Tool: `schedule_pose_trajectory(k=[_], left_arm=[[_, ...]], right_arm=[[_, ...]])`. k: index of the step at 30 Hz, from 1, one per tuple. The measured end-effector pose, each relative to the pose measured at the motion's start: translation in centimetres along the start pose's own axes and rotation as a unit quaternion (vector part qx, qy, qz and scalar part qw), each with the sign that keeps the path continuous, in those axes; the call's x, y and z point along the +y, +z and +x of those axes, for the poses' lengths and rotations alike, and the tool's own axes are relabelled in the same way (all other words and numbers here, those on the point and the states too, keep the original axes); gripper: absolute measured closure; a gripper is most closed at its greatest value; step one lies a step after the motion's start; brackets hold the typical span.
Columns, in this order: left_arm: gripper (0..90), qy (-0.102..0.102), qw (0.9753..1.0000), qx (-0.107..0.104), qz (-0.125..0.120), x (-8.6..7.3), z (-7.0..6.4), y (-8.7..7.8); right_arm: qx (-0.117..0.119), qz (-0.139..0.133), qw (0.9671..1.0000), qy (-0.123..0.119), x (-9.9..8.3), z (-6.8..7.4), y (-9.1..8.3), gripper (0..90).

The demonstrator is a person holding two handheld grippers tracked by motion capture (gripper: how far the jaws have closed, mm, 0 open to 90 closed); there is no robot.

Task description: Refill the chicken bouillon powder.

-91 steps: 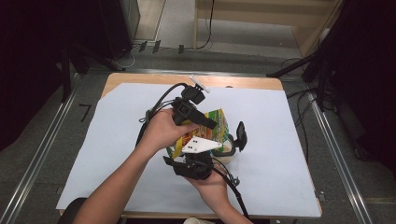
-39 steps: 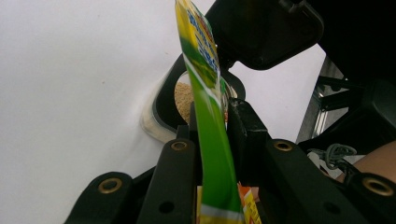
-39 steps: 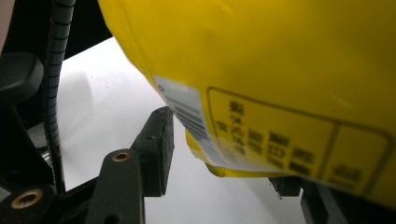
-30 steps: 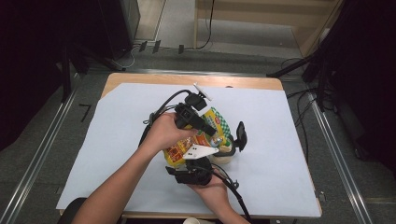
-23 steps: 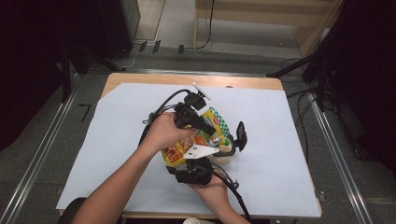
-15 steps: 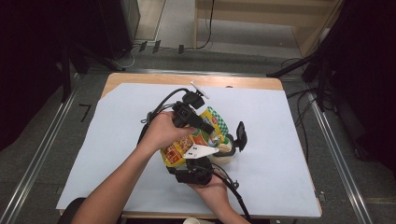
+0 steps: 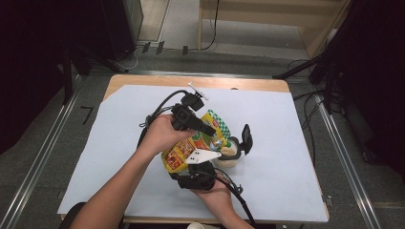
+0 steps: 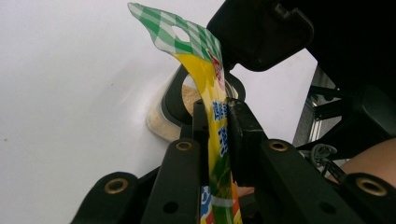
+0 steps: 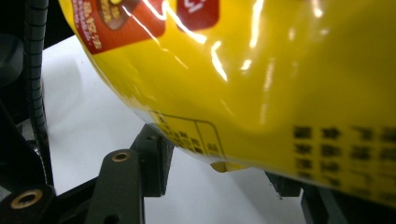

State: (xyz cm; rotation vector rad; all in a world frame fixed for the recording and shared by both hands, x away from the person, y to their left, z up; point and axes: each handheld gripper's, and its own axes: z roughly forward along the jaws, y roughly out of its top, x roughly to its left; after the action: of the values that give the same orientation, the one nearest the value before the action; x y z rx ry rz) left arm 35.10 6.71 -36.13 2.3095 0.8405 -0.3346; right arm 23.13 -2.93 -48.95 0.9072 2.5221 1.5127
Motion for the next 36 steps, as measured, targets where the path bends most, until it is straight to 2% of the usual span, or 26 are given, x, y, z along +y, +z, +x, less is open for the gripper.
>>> schedule_pose_trajectory(k=[8,10,15,20,23,28,36], left_arm=[[84.2,-0.013,0.9999,-0.007,0.0,-0.9,0.8,-0.7],[85.0,-0.016,0.9996,-0.023,-0.002,-1.1,1.0,-0.8],[89.7,-0.014,0.9994,-0.031,0.009,-1.5,1.4,-1.2],[90.0,-0.004,0.9993,-0.035,0.013,-1.6,1.4,-1.3],[90.0,-0.005,0.9989,-0.047,0.006,-1.7,1.6,-1.8],[90.0,-0.005,0.9983,-0.057,-0.009,-2.0,1.8,-2.8],[90.0,-0.01,0.9956,-0.085,-0.04,-2.7,3.0,-5.2]], right_arm=[[0.003,0.009,1.0,0.002,-0.3,0.2,0.4,47.1],[0.002,0.007,1.0,0.001,-0.3,0.2,0.4,46.8],[-0.011,0.0,0.9999,0.013,-0.2,-0.4,-0.1,45.6],[-0.011,0.004,0.9999,0.011,-0.3,-0.4,0.0,46.1],[-0.012,0.001,0.9999,0.004,-0.2,-0.3,-0.1,46.1],[-0.013,-0.006,0.9999,0.006,-0.1,-0.4,-0.3,46.2],[-0.019,-0.02,0.9996,0.006,0.3,-0.7,-0.9,45.9]])
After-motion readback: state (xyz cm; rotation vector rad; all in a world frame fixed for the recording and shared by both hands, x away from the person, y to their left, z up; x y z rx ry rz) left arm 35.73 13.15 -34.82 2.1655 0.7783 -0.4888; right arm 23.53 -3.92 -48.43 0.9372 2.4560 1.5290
